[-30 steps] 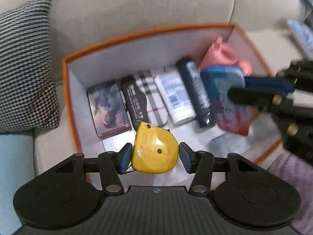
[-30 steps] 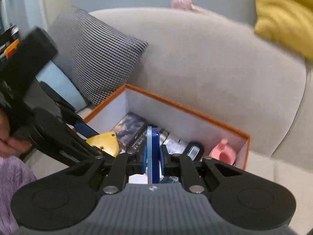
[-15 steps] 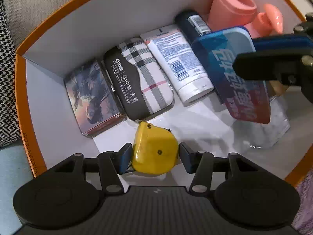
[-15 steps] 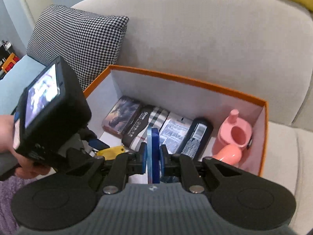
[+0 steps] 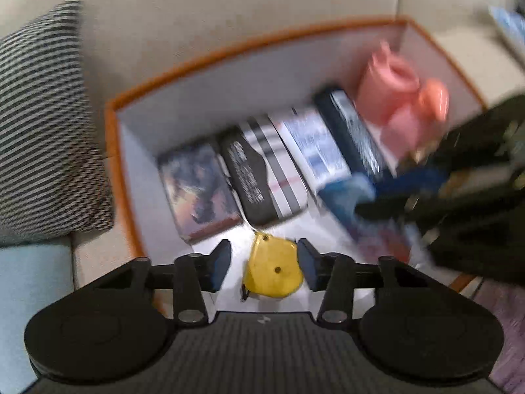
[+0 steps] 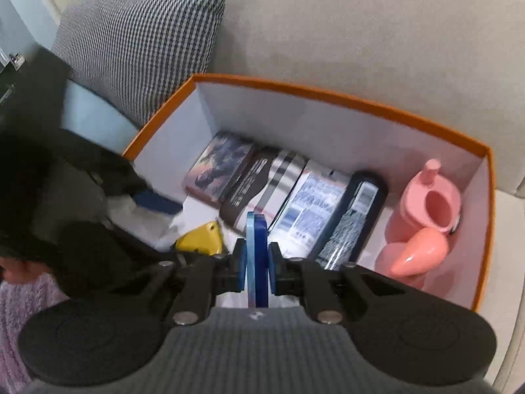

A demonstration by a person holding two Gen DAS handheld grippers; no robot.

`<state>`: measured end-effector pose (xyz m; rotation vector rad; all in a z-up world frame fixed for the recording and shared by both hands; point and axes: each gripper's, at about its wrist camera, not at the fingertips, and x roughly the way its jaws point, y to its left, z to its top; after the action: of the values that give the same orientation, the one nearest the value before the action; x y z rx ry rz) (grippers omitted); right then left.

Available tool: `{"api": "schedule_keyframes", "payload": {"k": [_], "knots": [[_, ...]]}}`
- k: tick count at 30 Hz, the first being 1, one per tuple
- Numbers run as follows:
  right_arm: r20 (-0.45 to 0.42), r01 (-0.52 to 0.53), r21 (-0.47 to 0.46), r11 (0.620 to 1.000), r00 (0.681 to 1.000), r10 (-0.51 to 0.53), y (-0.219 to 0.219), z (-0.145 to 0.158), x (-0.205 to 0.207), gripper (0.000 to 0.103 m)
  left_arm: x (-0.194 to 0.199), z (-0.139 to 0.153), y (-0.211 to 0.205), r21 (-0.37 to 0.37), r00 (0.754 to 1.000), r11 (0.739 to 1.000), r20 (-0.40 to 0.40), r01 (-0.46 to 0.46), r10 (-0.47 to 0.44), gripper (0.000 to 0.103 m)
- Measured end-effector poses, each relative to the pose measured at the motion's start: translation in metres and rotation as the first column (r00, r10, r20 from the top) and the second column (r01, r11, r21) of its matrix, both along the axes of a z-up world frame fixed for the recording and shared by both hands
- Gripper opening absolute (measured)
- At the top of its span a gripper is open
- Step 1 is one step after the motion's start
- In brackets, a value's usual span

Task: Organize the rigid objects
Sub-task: 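Lower the tape measure and blue tin into the shoebox in front of the cases, then open both tools to release the tape measure and blue tin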

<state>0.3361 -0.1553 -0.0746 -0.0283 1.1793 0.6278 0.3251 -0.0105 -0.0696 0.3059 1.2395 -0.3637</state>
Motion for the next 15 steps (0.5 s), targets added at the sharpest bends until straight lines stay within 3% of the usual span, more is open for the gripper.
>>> {"api": "schedule_keyframes", "payload": {"k": [6, 15], "knots": [[-0.120, -0.026, -0.029, 0.999, 0.993, 0.022, 0.017, -0.020, 0.008, 0.013, -0.009, 0.020, 0.009, -0.033, 0.998, 0.999, 0.054, -0.040, 0.042, 0.045], [-0.243, 0.073, -0.025, 0.997, 0.967, -0.077, 0.022, -0.043, 0.022, 0.013, -0.015, 0.008, 0.016, -0.068, 0.997, 0.995, 0.031, -0.072, 0.074, 0.045]]}}
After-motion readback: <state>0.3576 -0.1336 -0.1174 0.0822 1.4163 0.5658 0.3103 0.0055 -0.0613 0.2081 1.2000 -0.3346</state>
